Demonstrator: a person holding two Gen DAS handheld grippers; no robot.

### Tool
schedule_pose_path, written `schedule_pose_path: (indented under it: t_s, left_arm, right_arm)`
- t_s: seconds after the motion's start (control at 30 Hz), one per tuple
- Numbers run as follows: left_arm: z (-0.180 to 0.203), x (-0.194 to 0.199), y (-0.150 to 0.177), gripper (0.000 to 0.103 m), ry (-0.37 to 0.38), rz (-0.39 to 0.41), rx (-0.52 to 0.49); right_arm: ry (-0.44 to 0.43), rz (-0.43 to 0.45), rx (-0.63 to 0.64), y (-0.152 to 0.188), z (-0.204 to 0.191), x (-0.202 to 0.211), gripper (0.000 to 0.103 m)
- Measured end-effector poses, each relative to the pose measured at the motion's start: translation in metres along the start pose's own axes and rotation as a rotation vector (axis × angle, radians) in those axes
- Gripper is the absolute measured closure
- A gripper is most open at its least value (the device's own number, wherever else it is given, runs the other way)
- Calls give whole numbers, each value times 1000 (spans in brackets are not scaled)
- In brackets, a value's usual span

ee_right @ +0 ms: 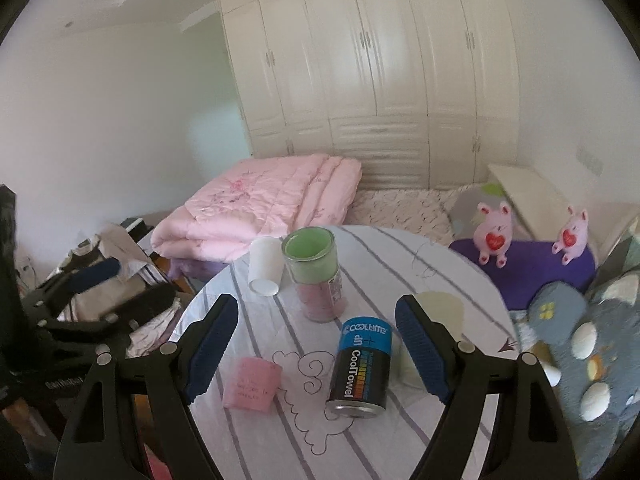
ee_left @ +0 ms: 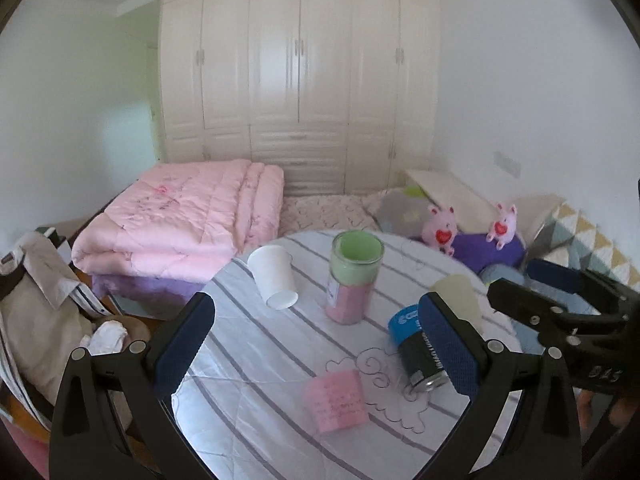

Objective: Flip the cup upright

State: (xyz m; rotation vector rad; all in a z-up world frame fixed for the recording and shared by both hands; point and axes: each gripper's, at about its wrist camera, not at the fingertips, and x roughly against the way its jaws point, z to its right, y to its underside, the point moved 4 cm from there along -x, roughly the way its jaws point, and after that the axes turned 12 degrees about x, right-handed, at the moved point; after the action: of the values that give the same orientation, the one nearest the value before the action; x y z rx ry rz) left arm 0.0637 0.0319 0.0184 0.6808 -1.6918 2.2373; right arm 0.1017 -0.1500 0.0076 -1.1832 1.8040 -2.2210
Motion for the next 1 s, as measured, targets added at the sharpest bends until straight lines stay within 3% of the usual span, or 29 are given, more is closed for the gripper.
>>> schedule_pose_path:
  t_s: [0.17, 0.3, 0.4, 0.6, 1.0]
  left_arm:
    - [4, 13, 16, 0, 45, -35, 13]
    - [11, 17, 35, 0, 73, -61, -1]
    - [18, 18, 45, 0, 64, -68, -28]
    - [28, 19, 54, 0, 76, -95, -51]
    - [32, 17, 51, 0, 16, -89, -69]
  right_arm:
    - [112, 62, 13, 5, -7, 23, 20]
    - [263, 124, 20, 19, -10, 42, 20]
    - [322, 146, 36, 28, -13, 48, 20]
    - [286, 106, -4, 39, -4, 49, 20]
    - [275, 86, -18, 46, 0, 51, 20]
